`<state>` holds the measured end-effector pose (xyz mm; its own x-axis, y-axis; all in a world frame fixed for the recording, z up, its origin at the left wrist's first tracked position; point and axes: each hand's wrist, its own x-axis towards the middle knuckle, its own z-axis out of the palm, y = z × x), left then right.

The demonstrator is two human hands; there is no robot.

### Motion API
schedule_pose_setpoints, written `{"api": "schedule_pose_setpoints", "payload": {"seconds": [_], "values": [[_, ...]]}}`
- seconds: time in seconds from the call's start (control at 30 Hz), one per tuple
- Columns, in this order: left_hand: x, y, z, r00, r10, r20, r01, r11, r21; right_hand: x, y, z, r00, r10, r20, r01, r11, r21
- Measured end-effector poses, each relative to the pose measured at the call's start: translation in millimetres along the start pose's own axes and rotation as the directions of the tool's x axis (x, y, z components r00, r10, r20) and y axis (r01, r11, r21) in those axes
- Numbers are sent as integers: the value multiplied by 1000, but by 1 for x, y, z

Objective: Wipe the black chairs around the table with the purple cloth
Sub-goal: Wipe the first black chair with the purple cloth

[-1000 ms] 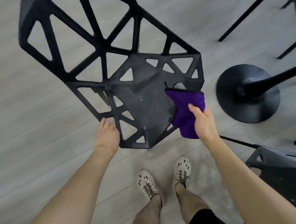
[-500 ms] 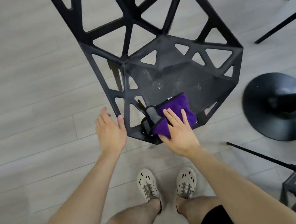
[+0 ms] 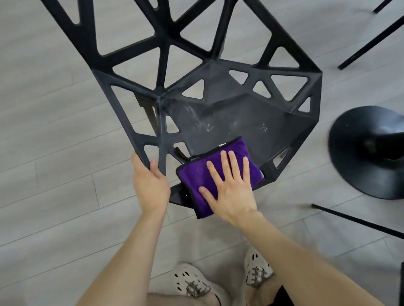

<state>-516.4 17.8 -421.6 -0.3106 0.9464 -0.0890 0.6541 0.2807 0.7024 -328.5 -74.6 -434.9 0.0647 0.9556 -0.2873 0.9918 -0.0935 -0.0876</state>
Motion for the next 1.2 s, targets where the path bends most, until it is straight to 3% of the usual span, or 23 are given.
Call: {"api": "schedule_pose_setpoints", "payload": {"seconds": [0.3,0.47,0.63,0.83,0.93,1.03,1.2], "values": [[64,-25,-18,990,94,-105,-90,995,47,35,-69,3,999,36,-8,-35,996,83],[83,-38,-23,992,106,-63,-100,991,85,80,-72,-2,999,-15,52,13,999,38],[96,-39,-18,965,225,-132,-179,940,292,183,-61,-4,1000,14,4,-14,997,70],[151,6,-25,935,305,-180,-241,920,309,292,-64,-23,999,-28,-46,32,997,76],[167,16,-22,930,297,-215,-215,917,336,287,-57,-23,995,-67,-69,71,996,55],[175,9,-16,930,300,-210,-244,935,256,248,-51,-18,992,-123,-23,124,992,30],[177,6,-17,929,299,-216,-264,948,176,148,-37,-8,973,-232,19,226,961,157]]}}
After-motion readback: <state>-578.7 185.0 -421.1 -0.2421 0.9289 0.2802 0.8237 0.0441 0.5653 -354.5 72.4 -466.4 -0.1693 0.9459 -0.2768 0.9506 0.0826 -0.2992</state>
